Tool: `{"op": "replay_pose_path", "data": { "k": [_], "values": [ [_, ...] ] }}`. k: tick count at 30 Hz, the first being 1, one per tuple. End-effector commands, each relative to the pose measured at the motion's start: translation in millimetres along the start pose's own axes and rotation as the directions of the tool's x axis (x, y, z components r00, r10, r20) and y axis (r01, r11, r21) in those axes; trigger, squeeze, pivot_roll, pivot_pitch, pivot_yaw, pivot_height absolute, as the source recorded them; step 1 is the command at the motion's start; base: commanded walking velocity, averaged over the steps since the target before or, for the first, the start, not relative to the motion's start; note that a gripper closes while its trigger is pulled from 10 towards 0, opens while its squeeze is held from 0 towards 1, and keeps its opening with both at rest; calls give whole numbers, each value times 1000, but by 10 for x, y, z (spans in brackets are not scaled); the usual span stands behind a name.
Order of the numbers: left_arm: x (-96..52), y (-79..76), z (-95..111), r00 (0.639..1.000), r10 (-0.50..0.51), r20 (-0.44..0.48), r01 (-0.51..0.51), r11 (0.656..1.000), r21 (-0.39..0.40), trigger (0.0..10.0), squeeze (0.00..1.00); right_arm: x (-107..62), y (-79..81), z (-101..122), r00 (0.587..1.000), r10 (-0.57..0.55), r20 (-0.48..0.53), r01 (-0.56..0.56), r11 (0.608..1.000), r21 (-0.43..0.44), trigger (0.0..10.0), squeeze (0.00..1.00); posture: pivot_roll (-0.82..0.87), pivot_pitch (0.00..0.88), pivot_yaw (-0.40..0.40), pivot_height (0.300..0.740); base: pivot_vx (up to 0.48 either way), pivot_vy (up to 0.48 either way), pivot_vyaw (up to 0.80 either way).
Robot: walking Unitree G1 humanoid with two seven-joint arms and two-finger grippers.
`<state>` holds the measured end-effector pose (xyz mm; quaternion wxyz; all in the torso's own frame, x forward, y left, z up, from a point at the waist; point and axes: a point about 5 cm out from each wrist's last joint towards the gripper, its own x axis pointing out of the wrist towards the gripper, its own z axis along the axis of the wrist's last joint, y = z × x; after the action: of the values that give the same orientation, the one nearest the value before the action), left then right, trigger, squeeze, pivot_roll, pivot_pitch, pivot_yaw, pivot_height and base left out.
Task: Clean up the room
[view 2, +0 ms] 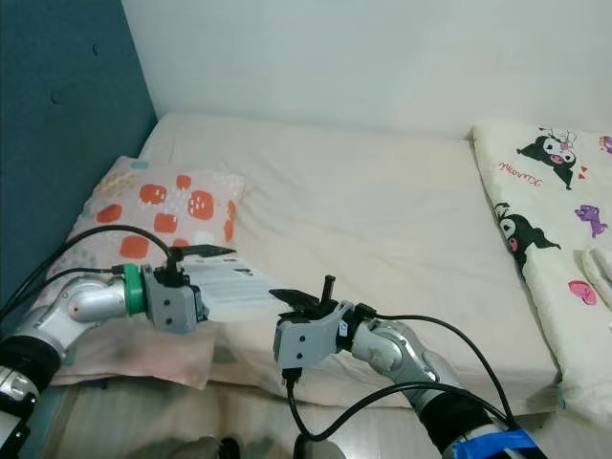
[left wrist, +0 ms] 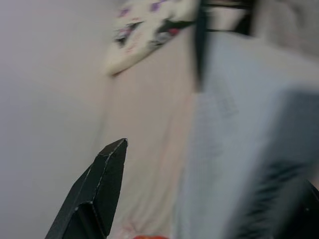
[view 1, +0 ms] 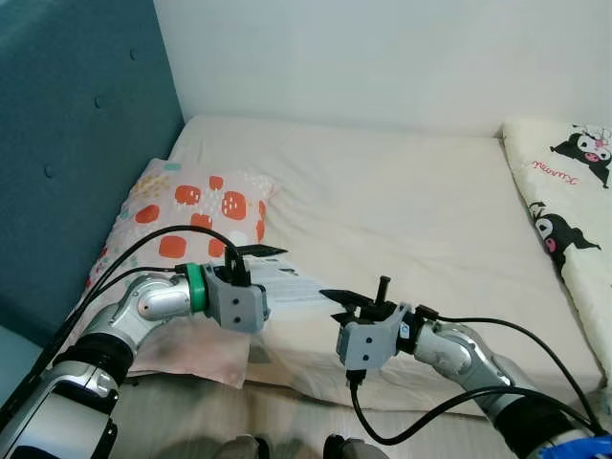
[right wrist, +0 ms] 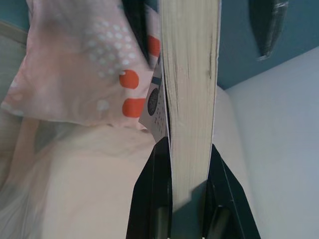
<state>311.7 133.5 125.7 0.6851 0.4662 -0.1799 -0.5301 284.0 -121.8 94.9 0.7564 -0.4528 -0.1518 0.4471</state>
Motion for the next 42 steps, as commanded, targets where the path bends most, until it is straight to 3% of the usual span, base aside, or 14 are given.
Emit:
{"op": "replay_pose_path", "data": {
  "k": [1,10,15,17,18,20,23,24,25,27,30,38,42],
  "values": [
    [44,-228,29,990,-139,11,138,990,32,10000,0,21,-68,43,999,-34,39,34,999,3,10000,0,2,91,33,740,0,0,0],
    [92,-293,37,980,-201,0,201,978,55,10000,0,36,-47,21,1000,-9,29,9,1000,-12,10000,0,5,93,29,740,0,0,0],
    [130,-253,26,989,-151,-8,151,988,13,10000,0,51,-57,31,999,-18,38,18,1000,1,10000,0,4,92,30,740,0,0,0],
    [169,-200,8,998,-60,-16,58,995,-83,10000,0,56,-80,29,998,-45,36,44,999,16,10000,0,4,92,33,740,0,0,0],
    [169,-200,8,998,-60,-16,58,995,-83,10000,0,56,-80,29,998,-45,36,44,999,16,10000,0,4,92,33,740,0,0,0],
    [172,-195,-36,999,-4,-48,-4,987,-161,10000,0,55,-126,11,996,-85,20,84,996,24,10000,0,3,94,37,740,0,0,0],
    [127,-265,-97,996,-16,-89,-3,978,-208,10000,0,38,-209,-17,989,-148,0,148,988,38,10000,0,4,95,37,740,0,0,0],
    [127,-265,-97,996,-16,-89,-3,978,-208,10000,0,38,-209,-17,989,-148,0,148,988,38,10000,0,4,95,37,740,0,0,0],
    [69,-343,-119,991,-83,-102,64,982,-178,10000,0,22,-259,-39,983,-181,-13,181,982,43,10000,0,4,96,37,740,0,0,0],
    [69,-343,-119,991,-83,-102,64,982,-178,10000,0,22,-259,-39,983,-181,-13,181,982,43,10000,0,4,96,37,740,0,0,0],
    [-60,-482,-123,974,-207,-92,195,973,-119,10000,0,-5,-344,-64,974,-225,-21,226,973,55,10000,0,8,97,34,740,0,0,0],
    [-80,-446,-122,980,-175,-91,164,979,-120,10000,0,-5,-352,-62,974,-226,-15,226,972,65,10000,0,10,97,33,740,0,0,0],
    [9,-348,-72,993,-102,-67,92,986,-137,10000,0,23,-306,-28,977,-215,2,214,973,80,10000,0,10,95,35,740,0,0,0]
  ]
}}
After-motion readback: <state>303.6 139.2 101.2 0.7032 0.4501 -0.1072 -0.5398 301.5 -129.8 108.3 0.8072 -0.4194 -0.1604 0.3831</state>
